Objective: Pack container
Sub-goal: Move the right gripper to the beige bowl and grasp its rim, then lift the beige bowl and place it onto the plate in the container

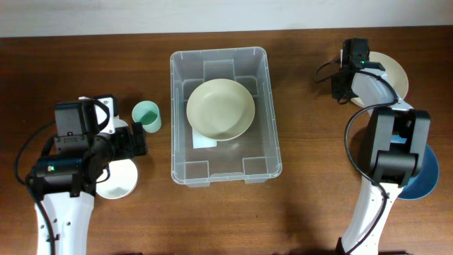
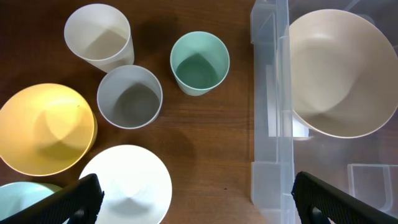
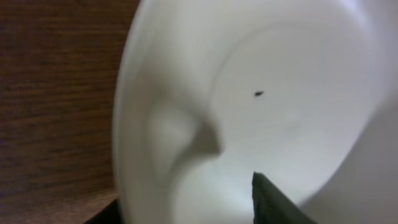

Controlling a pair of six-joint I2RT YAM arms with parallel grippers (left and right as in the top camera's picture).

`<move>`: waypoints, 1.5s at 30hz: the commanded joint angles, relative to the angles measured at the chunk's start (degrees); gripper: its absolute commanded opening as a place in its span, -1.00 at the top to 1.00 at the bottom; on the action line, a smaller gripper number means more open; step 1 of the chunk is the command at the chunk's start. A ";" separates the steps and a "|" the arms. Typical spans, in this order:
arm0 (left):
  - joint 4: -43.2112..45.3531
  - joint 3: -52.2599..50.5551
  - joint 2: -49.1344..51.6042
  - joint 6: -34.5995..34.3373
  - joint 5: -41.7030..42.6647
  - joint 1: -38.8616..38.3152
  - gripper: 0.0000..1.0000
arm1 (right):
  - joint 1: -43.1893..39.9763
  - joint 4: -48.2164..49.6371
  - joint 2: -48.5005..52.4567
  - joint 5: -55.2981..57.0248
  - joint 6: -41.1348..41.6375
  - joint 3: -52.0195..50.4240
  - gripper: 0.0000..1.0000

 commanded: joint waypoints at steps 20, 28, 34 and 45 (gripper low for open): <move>0.17 1.31 -0.02 -0.52 0.63 0.13 -0.99 | -0.39 2.97 1.05 0.87 0.22 0.09 0.93; 0.17 1.31 -0.02 -0.52 0.63 0.13 -0.99 | -0.07 3.45 -0.61 1.09 -2.27 1.81 0.92; 0.15 1.31 -0.02 -0.52 0.63 0.13 -0.99 | 1.90 2.01 -10.84 0.85 -2.89 4.70 0.92; 0.15 1.31 -0.02 -0.52 -1.07 0.13 -0.99 | 21.84 -12.04 -30.64 -13.00 -18.64 5.29 0.92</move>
